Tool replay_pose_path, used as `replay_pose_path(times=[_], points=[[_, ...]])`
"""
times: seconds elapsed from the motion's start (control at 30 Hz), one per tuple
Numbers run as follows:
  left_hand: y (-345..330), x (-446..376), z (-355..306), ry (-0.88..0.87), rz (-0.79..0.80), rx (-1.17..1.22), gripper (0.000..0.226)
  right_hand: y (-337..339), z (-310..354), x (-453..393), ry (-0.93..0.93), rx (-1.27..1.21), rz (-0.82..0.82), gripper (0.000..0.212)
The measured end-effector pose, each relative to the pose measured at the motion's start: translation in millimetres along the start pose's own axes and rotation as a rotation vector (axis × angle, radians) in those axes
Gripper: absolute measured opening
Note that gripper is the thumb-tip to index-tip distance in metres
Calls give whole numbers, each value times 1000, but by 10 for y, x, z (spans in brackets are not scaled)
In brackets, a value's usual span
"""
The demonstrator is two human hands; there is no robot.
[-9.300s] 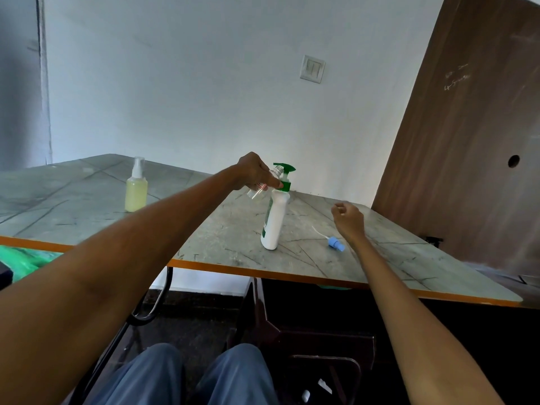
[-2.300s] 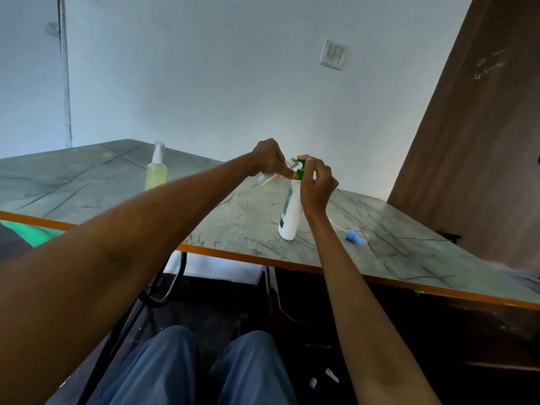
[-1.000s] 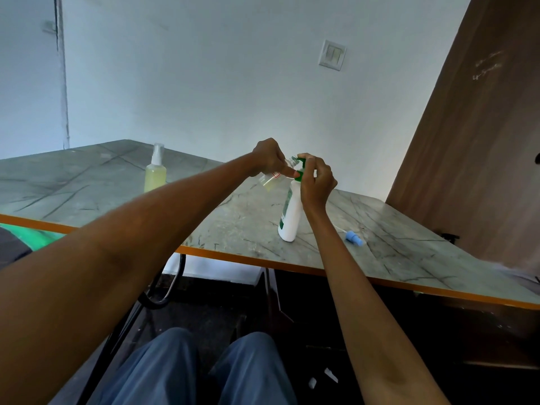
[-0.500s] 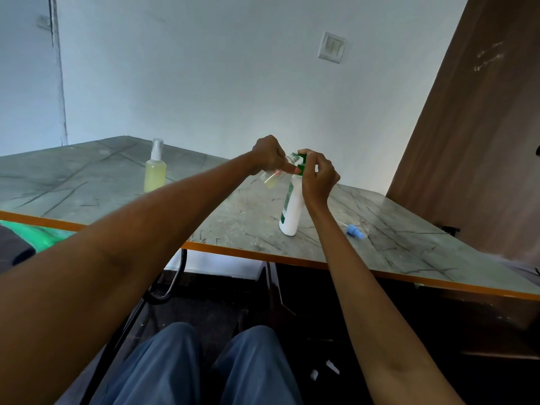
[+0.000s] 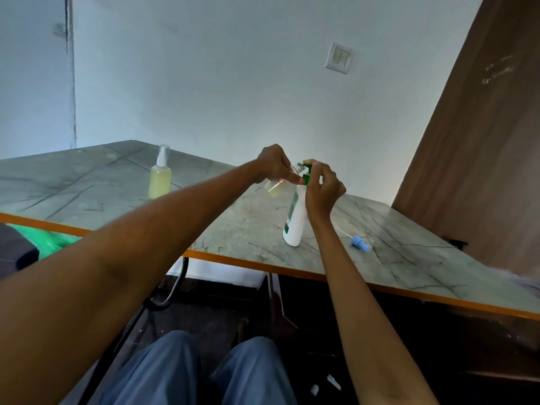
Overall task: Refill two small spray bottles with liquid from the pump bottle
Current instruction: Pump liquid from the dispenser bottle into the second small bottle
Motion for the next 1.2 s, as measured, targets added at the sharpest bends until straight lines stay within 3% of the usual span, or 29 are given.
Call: replay_pose_path(times=[0.23, 0.5, 1.2], points=[[5, 11, -65, 8, -10, 22, 44, 19, -15, -114, 0, -56, 66, 54], [-29, 25, -19, 18, -8, 35, 36, 3, -92, -43, 34, -46, 1, 47], [-32, -9, -1, 21, -22, 50, 44, -4, -62, -38, 23, -52, 21, 51]])
Point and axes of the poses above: each hand's wrist, its own x-axis away from the middle knuckle, its own y-axis out of the back of the hand, z = x × y, the point moved 6 cm from there along -x, towards the middle knuckle, and after that the axes turned 8 degrees about x, right-handed, at the moved point
